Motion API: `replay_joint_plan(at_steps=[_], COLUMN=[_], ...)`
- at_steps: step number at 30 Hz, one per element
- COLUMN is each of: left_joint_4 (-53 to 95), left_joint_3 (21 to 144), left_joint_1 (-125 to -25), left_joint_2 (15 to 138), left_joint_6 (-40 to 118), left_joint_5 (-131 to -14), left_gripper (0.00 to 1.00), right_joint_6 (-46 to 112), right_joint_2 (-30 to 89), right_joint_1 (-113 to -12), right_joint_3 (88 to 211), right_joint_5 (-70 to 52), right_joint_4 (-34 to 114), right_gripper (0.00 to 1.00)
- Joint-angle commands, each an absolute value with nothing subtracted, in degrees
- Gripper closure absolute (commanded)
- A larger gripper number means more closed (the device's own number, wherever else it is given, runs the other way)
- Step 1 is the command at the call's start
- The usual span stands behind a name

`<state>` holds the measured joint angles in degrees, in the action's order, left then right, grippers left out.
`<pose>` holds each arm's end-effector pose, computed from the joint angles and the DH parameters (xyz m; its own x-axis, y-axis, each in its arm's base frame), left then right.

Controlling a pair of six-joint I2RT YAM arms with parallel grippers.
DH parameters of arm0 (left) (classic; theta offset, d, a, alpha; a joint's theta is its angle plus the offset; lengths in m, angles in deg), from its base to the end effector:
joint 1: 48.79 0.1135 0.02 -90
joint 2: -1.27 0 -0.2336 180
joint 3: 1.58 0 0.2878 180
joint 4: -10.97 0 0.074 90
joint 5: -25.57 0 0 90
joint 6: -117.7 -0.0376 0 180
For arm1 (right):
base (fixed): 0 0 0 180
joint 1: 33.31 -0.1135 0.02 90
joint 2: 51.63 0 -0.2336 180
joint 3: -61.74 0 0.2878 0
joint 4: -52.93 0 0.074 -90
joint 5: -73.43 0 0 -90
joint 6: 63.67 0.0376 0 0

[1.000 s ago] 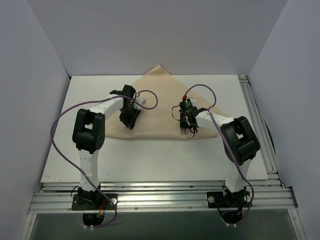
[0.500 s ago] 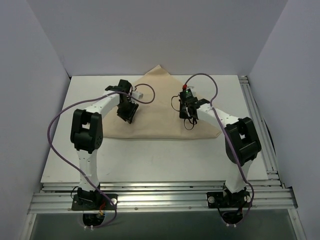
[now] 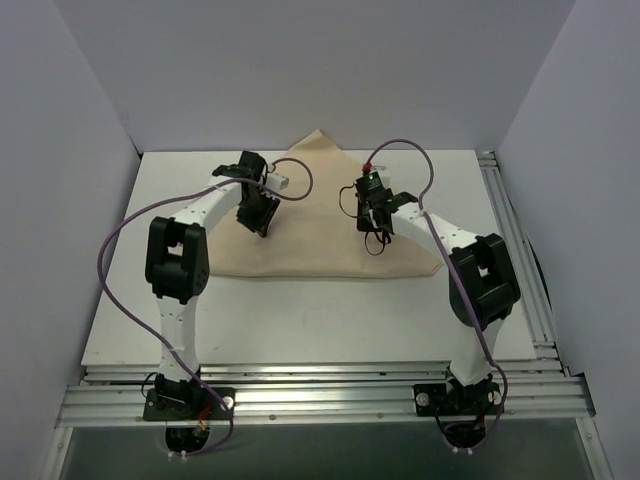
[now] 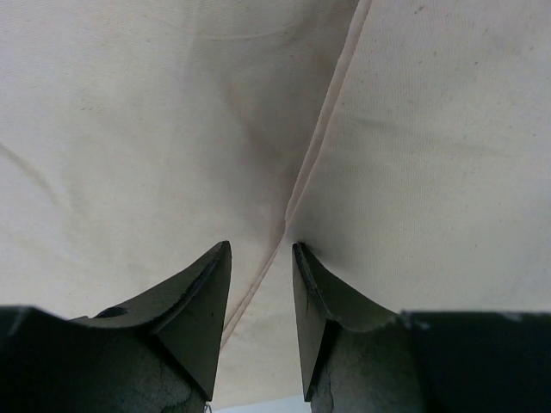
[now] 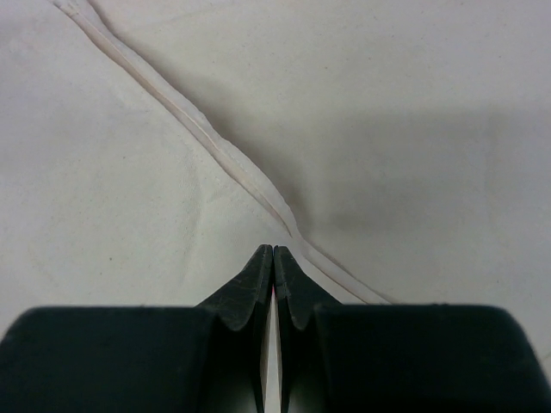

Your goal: Prepare the surgical pack

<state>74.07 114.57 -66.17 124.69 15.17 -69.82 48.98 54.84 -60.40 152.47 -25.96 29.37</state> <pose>0.4490 -0.1442 0.1671 -0.8064 0.4787 -0.3471 0.5147 0.8573 -0.0135 0.4027 0.1991 0.1891 -0.6501 0.0942 -0.7540 -0.0937 0.9748 0.2026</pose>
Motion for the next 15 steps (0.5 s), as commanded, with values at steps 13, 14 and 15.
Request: replay_joint_plan(at_steps=[13, 14, 15], left_joint_4=[71.87, 71.87, 72.13], left_joint_3=[119.27, 119.09, 119.17], left_joint_1=[-67.51, -67.51, -67.42], left_joint_2=[132.67, 132.58, 132.49], left_joint_6=[18.47, 18.56, 18.56], left_joint_5=[-74.62, -74.97, -74.89], left_gripper=[0.56, 0.56, 0.56], right_joint_6=[51.02, 50.94, 50.85], right_joint_2=[64.21, 63.77, 62.98], right_joint_1=[-58.97, -58.97, -58.80], right_joint_3=[150.50, 150.59, 151.20], right_joint_5=[-18.77, -18.86, -19.73], right_joint_4=[34.48, 33.87, 33.35], right_gripper=[1.00, 1.00, 1.00])
